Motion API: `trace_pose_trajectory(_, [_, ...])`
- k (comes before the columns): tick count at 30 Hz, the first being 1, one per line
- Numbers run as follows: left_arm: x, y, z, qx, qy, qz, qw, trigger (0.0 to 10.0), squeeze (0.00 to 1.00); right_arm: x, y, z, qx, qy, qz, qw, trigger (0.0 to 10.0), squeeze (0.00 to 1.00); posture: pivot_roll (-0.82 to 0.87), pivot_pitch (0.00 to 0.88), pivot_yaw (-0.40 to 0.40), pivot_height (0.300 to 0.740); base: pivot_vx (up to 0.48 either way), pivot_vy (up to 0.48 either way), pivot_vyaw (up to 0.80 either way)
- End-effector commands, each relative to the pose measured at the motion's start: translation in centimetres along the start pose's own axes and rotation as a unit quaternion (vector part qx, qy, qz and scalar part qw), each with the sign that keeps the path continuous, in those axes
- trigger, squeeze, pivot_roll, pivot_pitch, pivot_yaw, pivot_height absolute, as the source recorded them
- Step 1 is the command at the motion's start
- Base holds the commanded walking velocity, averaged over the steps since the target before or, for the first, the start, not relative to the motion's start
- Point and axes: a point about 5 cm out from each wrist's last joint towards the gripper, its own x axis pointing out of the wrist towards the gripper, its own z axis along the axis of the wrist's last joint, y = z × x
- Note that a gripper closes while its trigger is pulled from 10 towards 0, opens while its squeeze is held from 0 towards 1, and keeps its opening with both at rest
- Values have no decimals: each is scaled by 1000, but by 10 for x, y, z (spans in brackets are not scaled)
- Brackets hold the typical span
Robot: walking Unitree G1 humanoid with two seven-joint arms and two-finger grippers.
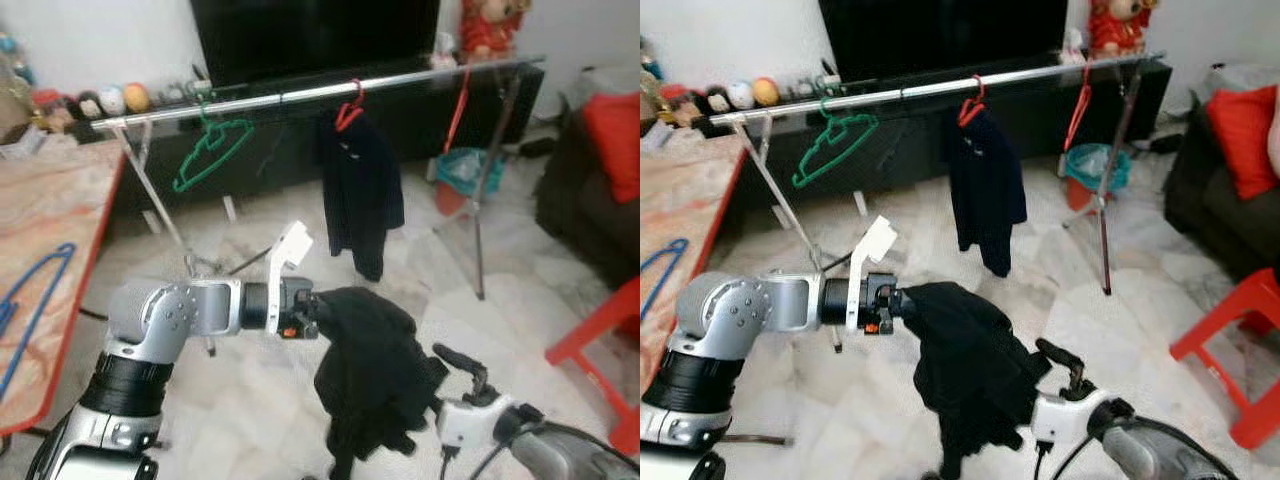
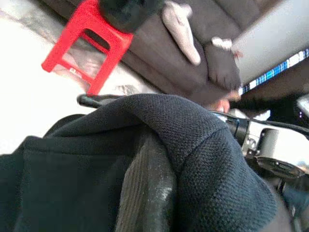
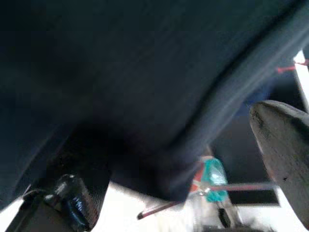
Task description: Hang hanger
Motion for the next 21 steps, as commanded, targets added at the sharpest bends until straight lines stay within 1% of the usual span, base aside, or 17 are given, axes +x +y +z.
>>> trace_pose_trajectory(1, [0,-9,7,19,-5,-18,1000,10000,0,0,5,5,29,-12,-8,999,10000,0,37,9,112,740,0,0,0])
trace_pose_trajectory(5, [1,-11,7,19,-5,-22,1000,10000,0,6,1,13,45,-35,-24,998,10000,0,39,9,115,740,0,0,0])
trace_pose_trajectory(9, [2,-12,7,19,-5,-25,1000,10000,0,11,1,16,41,-39,-20,998,10000,0,42,8,114,740,0,0,0])
trace_pose_trajectory(10, [3,-12,7,19,-5,-26,999,10000,0,12,1,16,40,-39,-18,998,7176,0,44,8,113,740,0,0,0])
trace_pose_trajectory(11, [3,-12,7,19,-5,-26,999,10000,0,12,1,16,40,-39,-18,998,7176,0,44,8,113,740,0,0,0])
trace_pose_trajectory(12, [3,-13,7,20,-6,-27,999,10000,0,12,2,17,39,-40,-16,998,7569,0,44,8,114,740,0,0,0])
trace_pose_trajectory(13, [3,-13,6,20,-6,-27,999,10000,0,12,2,17,38,-41,-14,998,7569,0,44,8,114,740,0,0,0])
trace_pose_trajectory(14, [3,-14,6,20,-6,-28,999,10000,0,12,2,17,39,-41,-15,998,6039,0,45,9,113,740,0,0,0])
trace_pose_trajectory(15, [3,-14,6,20,-6,-28,999,10000,0,12,2,17,39,-41,-15,998,4941,0,45,9,113,740,0,0,0])
trace_pose_trajectory(16, [2,-14,6,19,-7,-29,999,10000,0,13,2,17,42,-42,-16,998,4392,0,45,9,113,740,0,0,0])
trace_pose_trajectory(17, [2,-14,6,19,-7,-28,999,10000,0,13,1,18,43,-43,-17,998,0,0,45,9,113,740,0,0,0])
trace_pose_trajectory(21, [2,-14,6,19,-8,-28,999,10000,0,15,1,18,44,-45,-18,998,0,0,46,11,114,740,0,0,0])
